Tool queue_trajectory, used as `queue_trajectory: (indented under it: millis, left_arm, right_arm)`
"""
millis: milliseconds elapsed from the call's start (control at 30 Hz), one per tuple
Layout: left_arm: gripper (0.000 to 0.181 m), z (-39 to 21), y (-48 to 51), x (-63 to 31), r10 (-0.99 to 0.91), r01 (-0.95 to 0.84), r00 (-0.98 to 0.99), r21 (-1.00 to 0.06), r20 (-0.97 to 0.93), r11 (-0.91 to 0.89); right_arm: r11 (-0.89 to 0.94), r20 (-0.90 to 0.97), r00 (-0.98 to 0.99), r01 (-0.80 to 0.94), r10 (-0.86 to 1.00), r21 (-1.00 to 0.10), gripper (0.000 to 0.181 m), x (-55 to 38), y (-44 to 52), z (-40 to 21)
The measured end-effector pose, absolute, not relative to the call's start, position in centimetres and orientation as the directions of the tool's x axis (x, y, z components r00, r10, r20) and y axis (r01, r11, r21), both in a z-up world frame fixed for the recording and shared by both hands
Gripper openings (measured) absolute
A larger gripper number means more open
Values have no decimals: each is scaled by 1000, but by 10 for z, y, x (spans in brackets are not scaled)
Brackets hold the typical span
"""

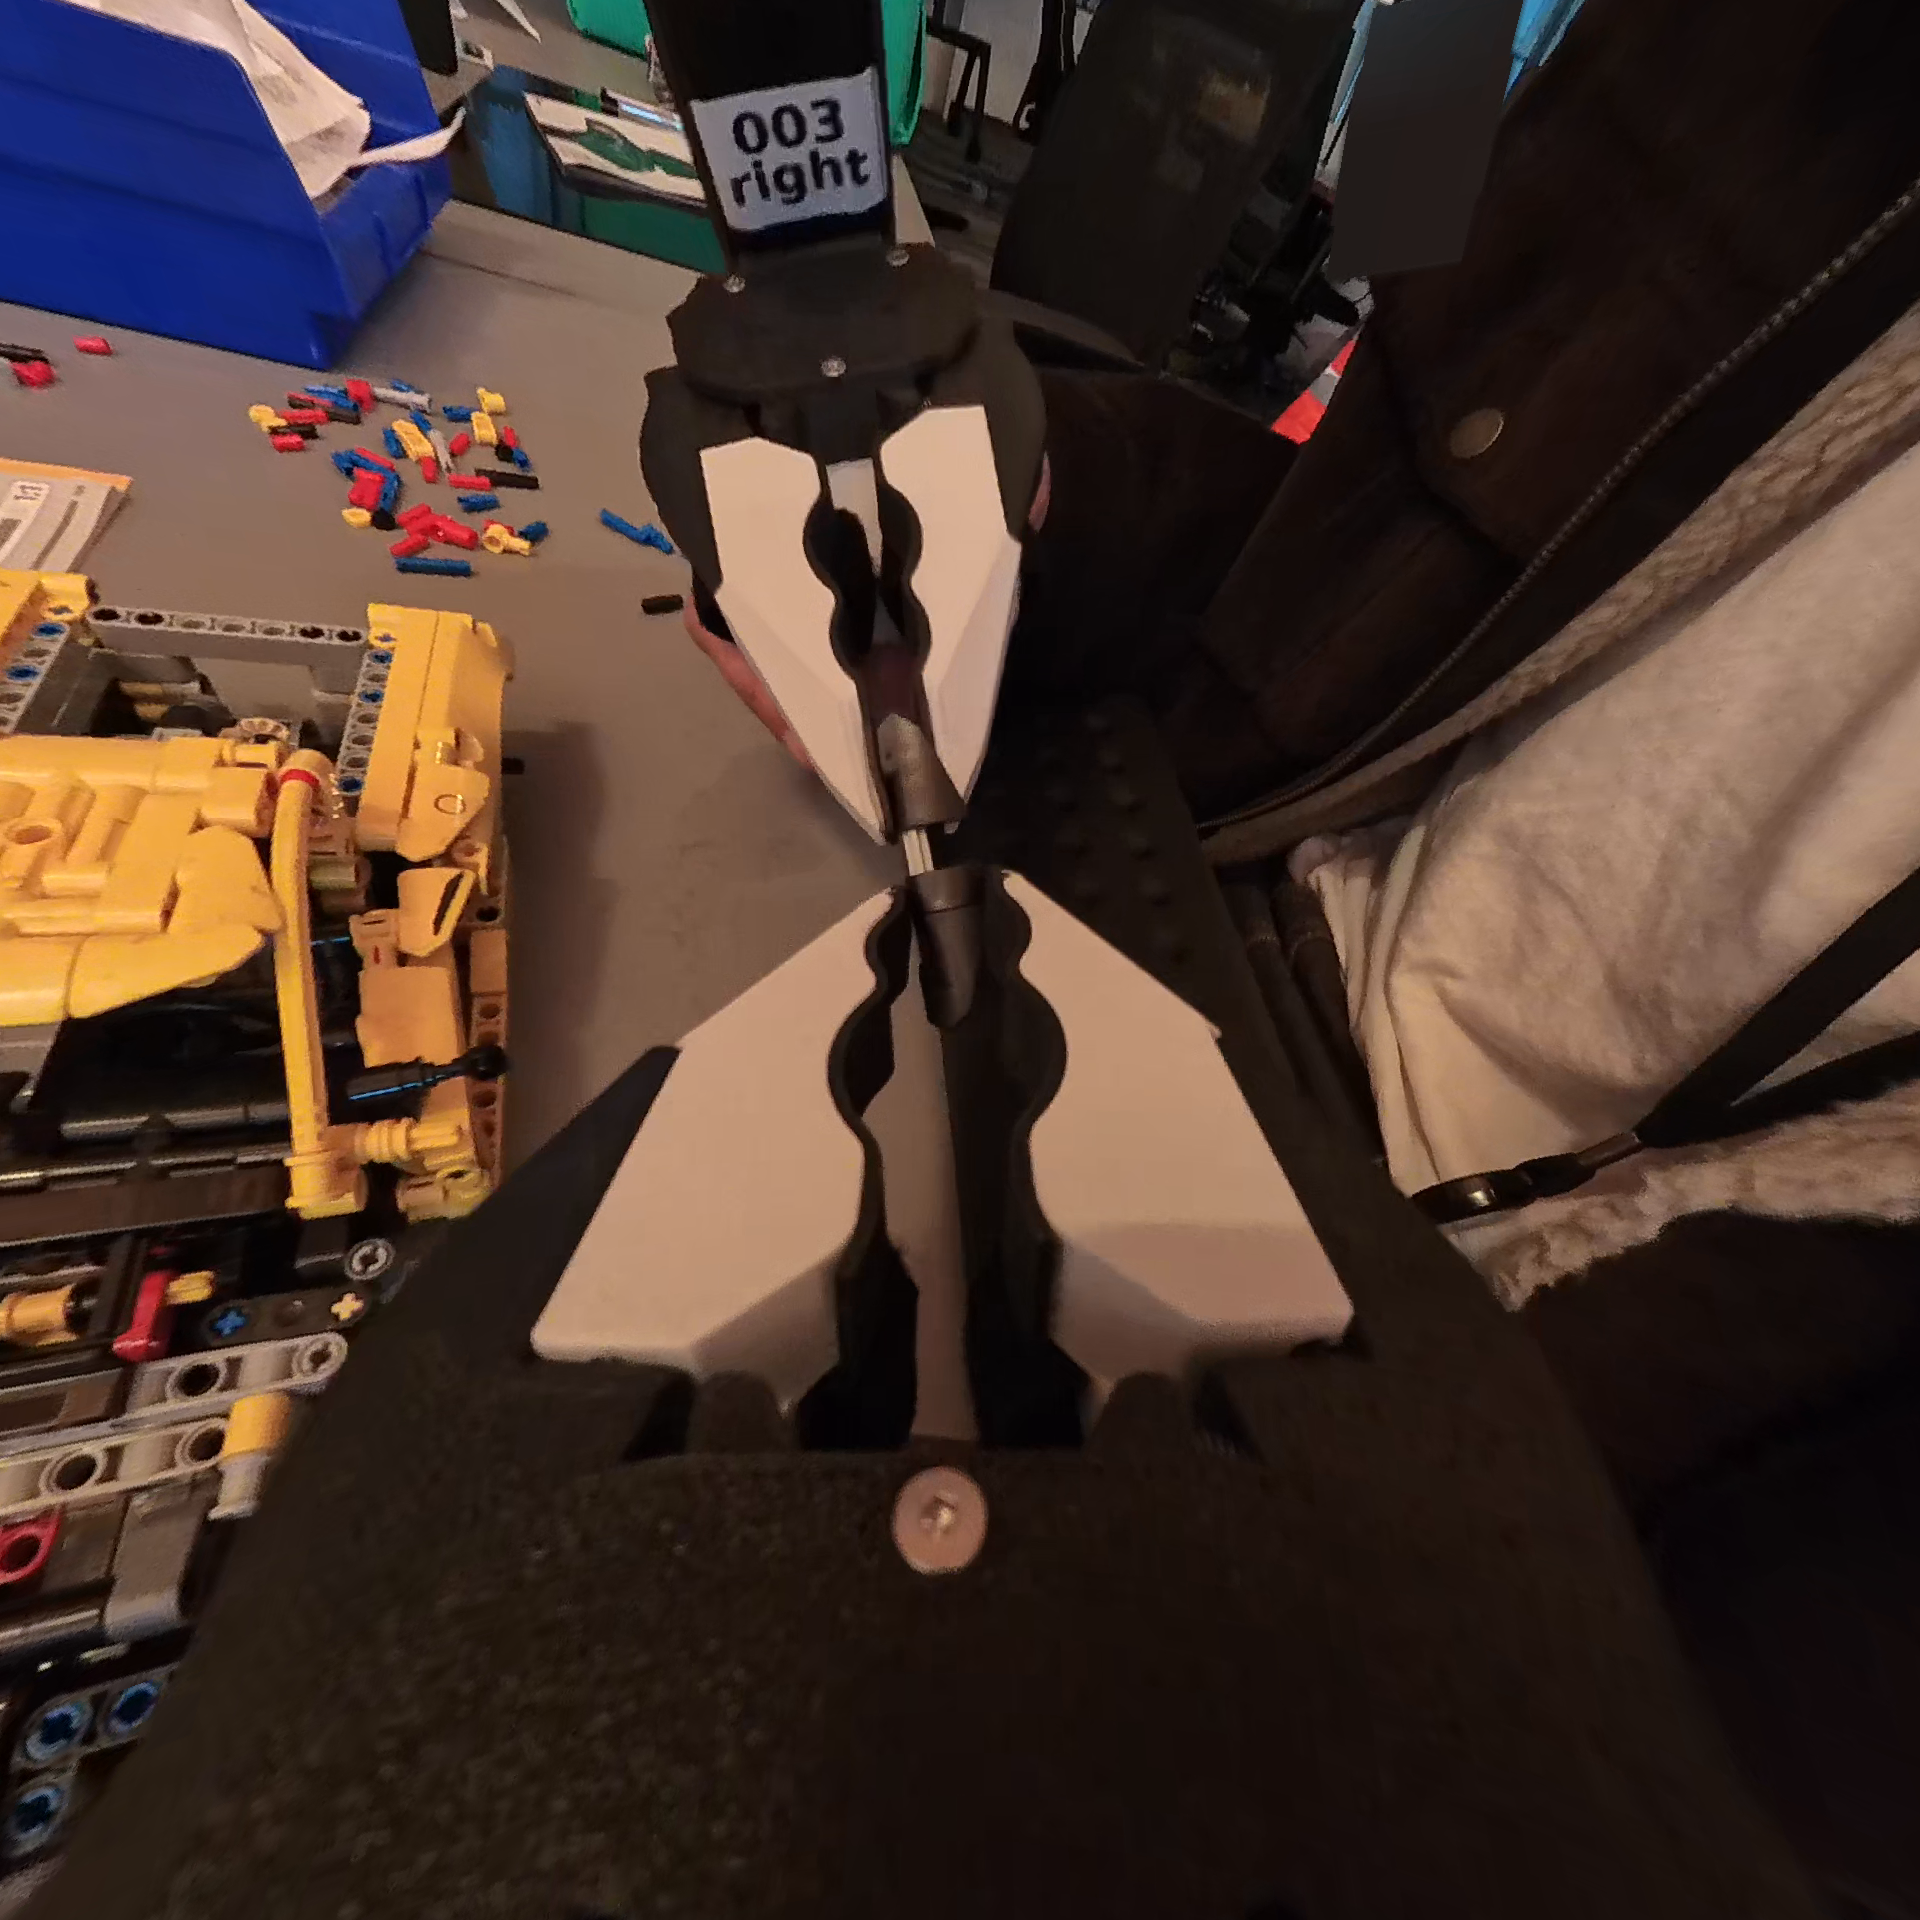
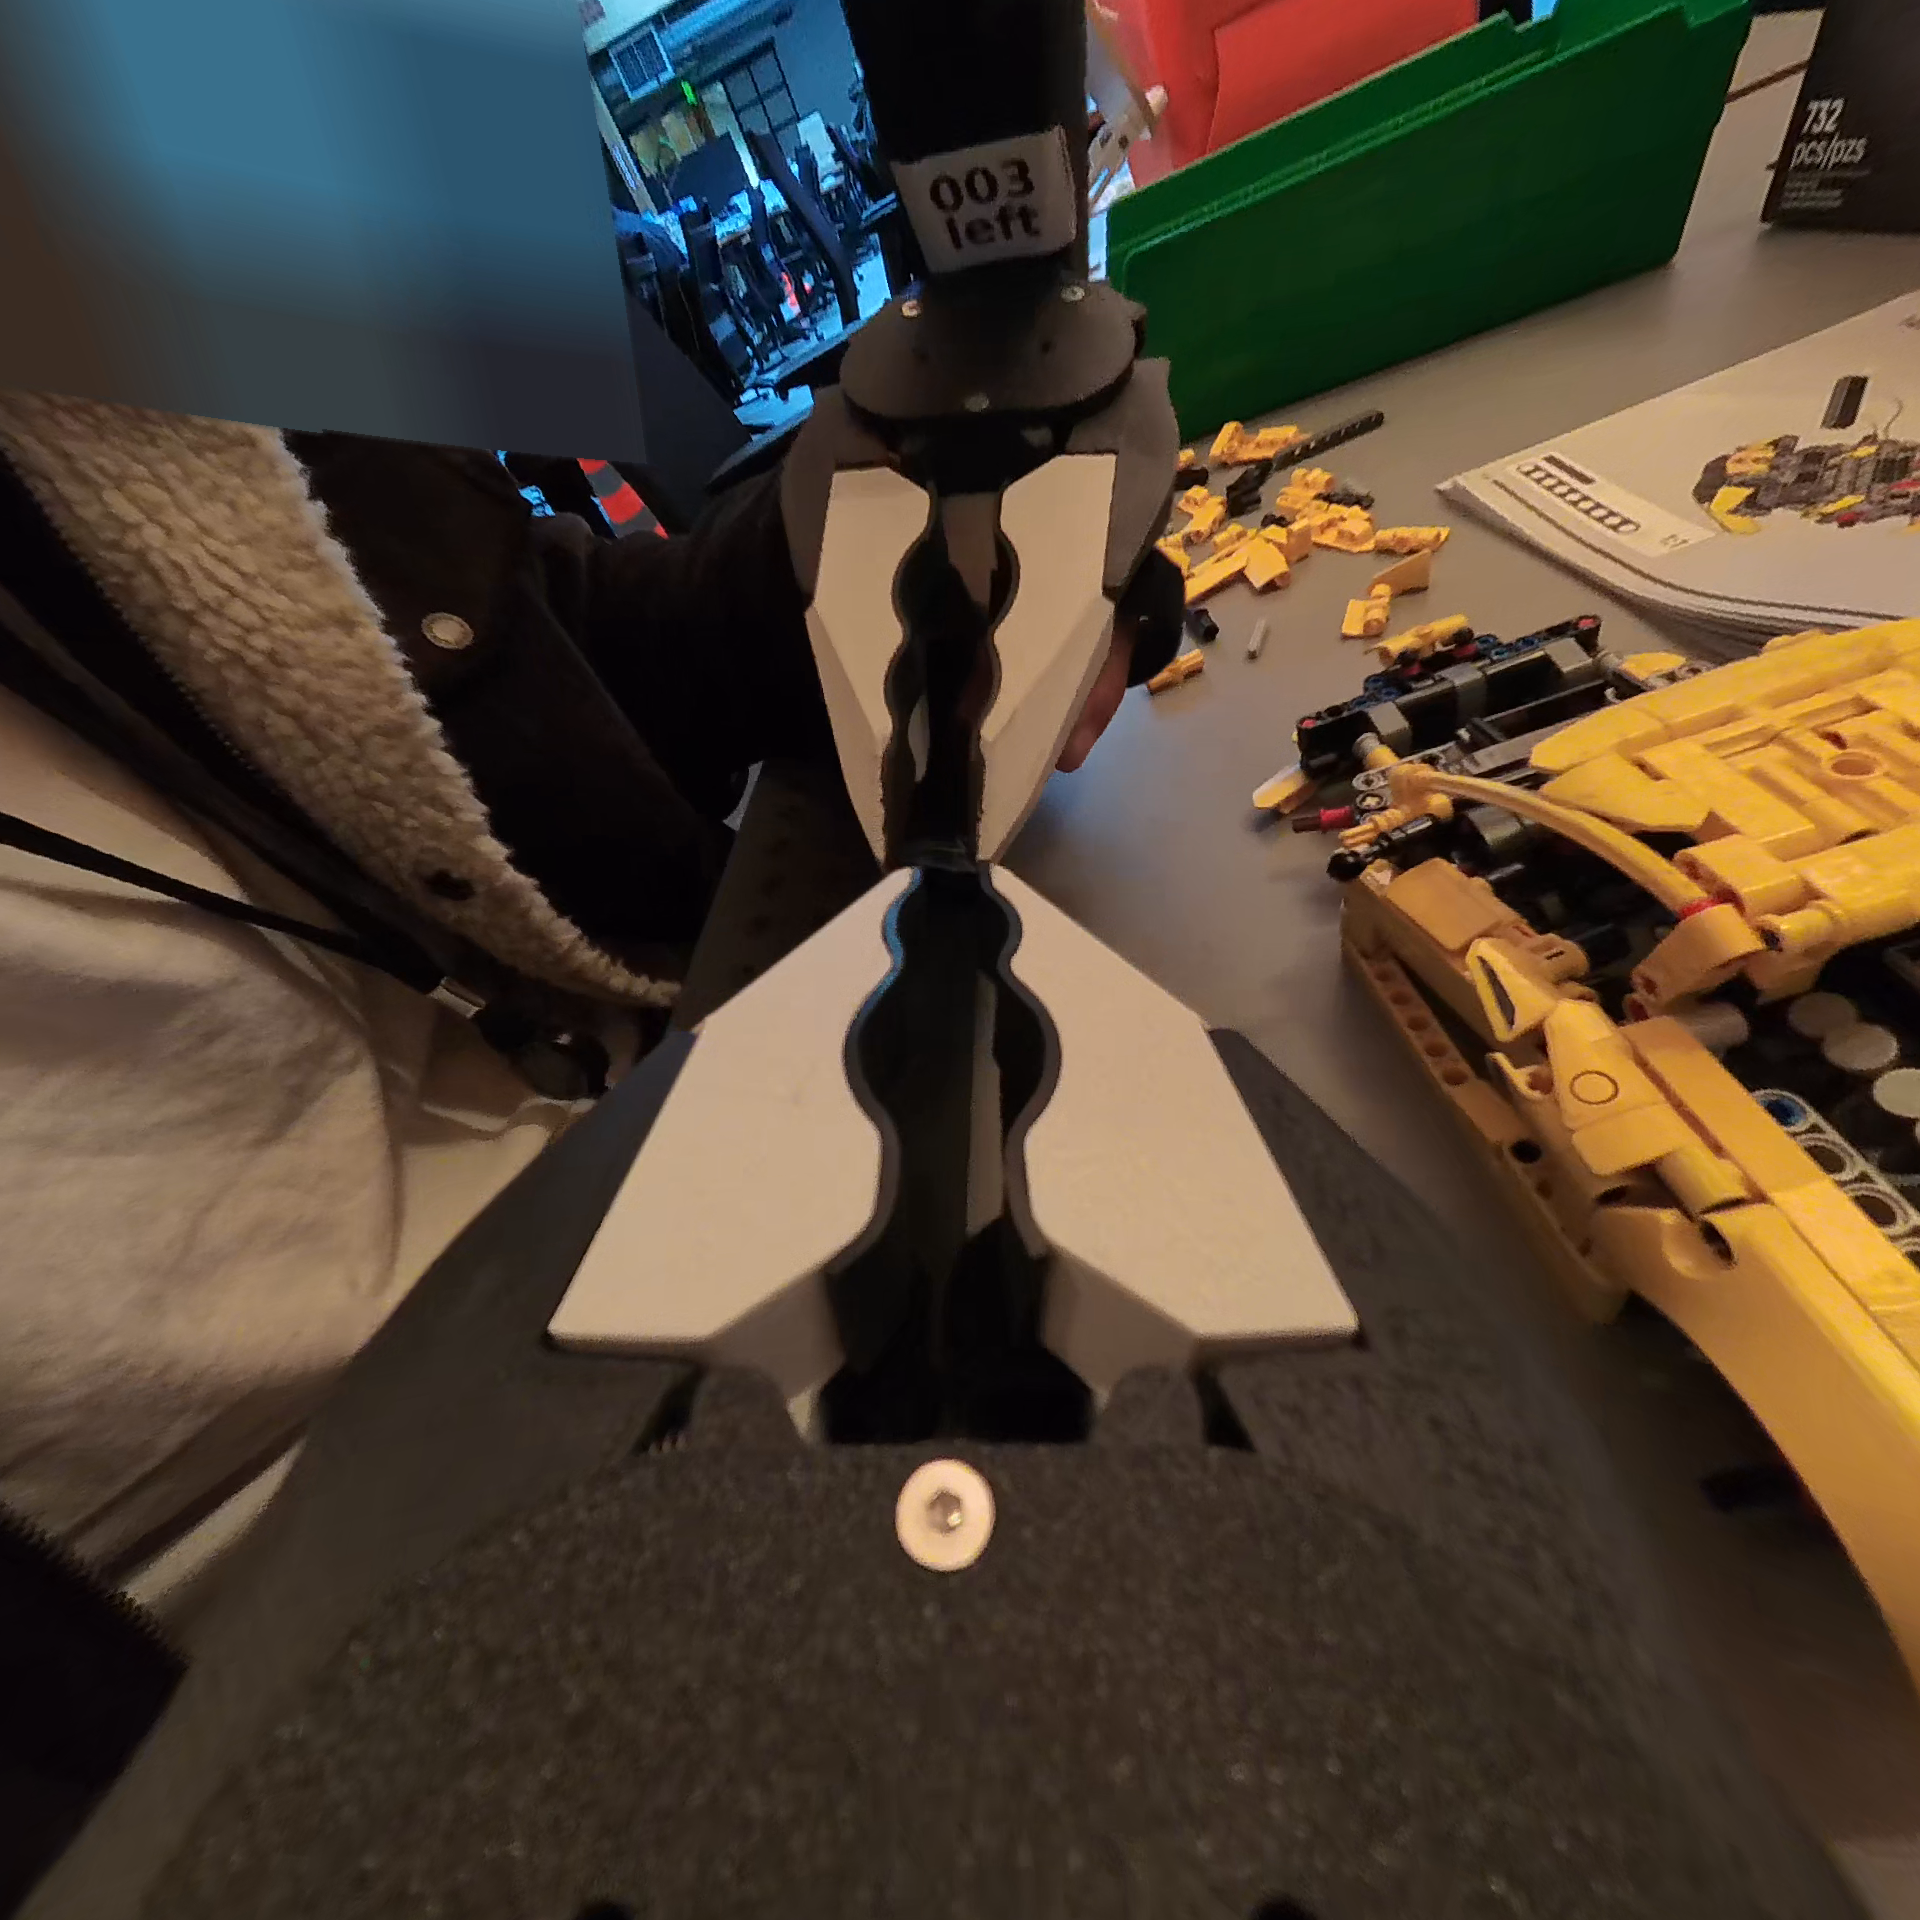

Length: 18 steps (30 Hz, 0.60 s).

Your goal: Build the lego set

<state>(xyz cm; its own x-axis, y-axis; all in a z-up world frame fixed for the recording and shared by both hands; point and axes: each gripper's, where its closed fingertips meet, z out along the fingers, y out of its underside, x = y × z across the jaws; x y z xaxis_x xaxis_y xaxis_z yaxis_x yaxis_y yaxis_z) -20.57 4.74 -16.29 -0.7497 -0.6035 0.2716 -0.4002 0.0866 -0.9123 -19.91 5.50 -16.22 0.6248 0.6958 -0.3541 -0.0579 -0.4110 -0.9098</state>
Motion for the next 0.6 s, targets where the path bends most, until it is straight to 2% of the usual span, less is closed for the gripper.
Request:
queue_trajectory:
  millis: [600]
  left_arm:
    - [13,-176,43,-210,-589,-420,-768,-893,253,163]
  right_arm:
    - [-466,-368,622,-6,691,-885,7,-206,52,-175]
